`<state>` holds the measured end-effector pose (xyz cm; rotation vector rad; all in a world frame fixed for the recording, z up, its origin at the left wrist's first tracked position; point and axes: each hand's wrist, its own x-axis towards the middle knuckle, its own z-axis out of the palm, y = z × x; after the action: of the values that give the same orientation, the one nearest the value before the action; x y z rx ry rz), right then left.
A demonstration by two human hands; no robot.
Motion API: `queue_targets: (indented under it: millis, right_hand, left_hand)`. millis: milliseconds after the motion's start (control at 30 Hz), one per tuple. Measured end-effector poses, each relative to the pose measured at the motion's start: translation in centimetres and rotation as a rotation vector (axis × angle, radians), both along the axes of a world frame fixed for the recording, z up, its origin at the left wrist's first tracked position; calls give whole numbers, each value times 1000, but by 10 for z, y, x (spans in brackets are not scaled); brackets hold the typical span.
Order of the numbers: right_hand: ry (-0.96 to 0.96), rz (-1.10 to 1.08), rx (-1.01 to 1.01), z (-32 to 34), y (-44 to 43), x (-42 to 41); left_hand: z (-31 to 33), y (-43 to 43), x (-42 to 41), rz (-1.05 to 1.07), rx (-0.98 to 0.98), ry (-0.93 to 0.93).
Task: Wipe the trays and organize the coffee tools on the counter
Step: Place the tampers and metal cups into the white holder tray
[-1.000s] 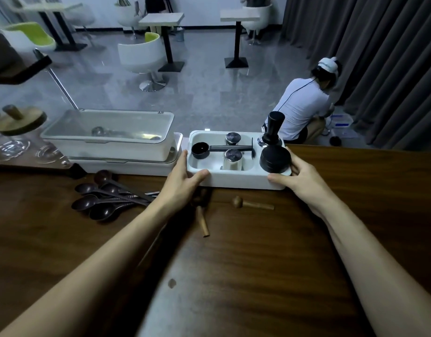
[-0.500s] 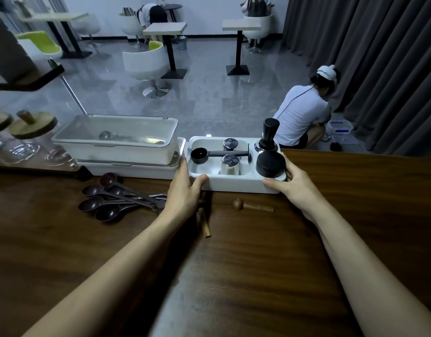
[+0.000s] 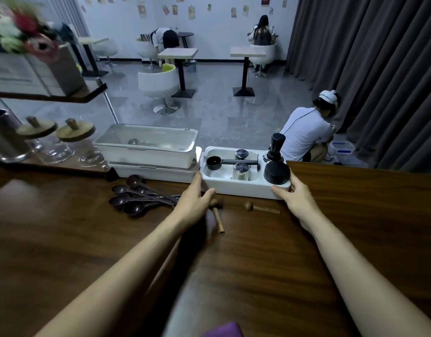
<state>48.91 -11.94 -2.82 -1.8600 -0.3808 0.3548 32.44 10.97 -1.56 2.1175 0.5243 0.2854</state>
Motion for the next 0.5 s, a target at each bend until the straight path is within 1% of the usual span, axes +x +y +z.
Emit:
queue_targets:
  millis: [67,133,200,233,367,433,500]
  right_hand:
    - [23,16,-77,7,-3,-2]
    - [-1,-6,-210,17,-8,-10]
    - [-116,-38,-346,27,-11,-29]
    - [-176,-36,-376,32,-11,-43]
    - [-321,0,-381,45,8,-103]
    - [-323,24,-361,52,31,-135]
    - [-284,90,-328,57,59,-166]
  left_hand:
    - [5,-2,-14,-15,-8,-10]
    - [8,0,-32,9,-5,-15]
    - [8,7,-57,71,9,-18]
    - [8,13,-70,90,24,-43]
    - [13,33,-107,80,63,-123]
    - [15,46,-120,53,70,-143]
    - [16,60,-135,26,64,-161]
